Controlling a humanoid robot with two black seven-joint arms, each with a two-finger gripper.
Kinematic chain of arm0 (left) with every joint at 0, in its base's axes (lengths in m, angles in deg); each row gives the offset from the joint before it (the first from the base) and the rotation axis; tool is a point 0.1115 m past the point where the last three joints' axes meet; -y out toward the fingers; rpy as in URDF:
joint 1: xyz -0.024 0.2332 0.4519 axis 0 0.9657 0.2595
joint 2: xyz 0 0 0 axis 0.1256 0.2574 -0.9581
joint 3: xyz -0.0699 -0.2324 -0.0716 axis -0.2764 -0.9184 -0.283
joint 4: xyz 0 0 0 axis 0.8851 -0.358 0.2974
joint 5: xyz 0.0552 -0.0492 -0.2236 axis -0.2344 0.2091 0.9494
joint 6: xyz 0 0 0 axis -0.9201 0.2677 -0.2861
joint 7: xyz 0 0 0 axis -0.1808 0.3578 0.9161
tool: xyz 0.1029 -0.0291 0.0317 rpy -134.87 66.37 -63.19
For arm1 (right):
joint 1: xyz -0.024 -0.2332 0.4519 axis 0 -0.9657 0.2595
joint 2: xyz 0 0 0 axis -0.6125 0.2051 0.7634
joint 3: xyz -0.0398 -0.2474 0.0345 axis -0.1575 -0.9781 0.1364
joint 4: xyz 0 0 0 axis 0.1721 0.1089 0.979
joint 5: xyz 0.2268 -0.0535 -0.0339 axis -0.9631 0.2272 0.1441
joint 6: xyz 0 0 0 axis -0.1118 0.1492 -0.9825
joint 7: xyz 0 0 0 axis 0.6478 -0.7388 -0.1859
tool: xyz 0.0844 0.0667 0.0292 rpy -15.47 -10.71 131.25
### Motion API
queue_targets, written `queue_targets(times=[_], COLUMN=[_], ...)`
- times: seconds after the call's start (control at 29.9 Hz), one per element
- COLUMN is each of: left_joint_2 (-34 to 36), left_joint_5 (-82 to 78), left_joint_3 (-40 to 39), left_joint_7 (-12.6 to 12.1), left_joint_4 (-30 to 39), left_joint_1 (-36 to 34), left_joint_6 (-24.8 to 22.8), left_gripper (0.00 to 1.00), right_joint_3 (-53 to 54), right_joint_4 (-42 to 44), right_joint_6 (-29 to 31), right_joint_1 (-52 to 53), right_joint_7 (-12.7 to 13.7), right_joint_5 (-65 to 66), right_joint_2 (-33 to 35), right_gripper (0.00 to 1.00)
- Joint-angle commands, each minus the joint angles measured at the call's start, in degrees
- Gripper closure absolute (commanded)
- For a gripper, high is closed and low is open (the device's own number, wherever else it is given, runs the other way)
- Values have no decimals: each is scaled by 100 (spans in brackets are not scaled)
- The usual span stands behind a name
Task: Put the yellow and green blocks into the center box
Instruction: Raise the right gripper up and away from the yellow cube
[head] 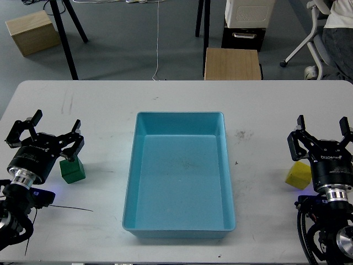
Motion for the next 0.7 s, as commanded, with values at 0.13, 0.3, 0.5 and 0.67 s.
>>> queue_targets(times=[0.13,0.3,0.5,0.67], left_joint_2=[9,9,17,9], left_joint_5=[-9,-17,-17,-17], left_joint_3=[9,9,9,9], left_joint_7=[0,0,0,0], left_joint_4=[-9,-9,-17,-35], left_joint_1=[0,0,0,9], left_joint_6=[0,0,0,0], left_gripper=[0,0,0,0], right_joint_3=[61,61,104,438], right_joint_4=[24,24,33,59], right_joint_6=[18,27,237,247], right_joint_1=[7,15,121,375], right_joint_7=[-33,-33,-24,-24], right_joint_5=[29,55,239,2029], right_joint_2=[0,0,0,342], right_gripper=[1,1,1,1])
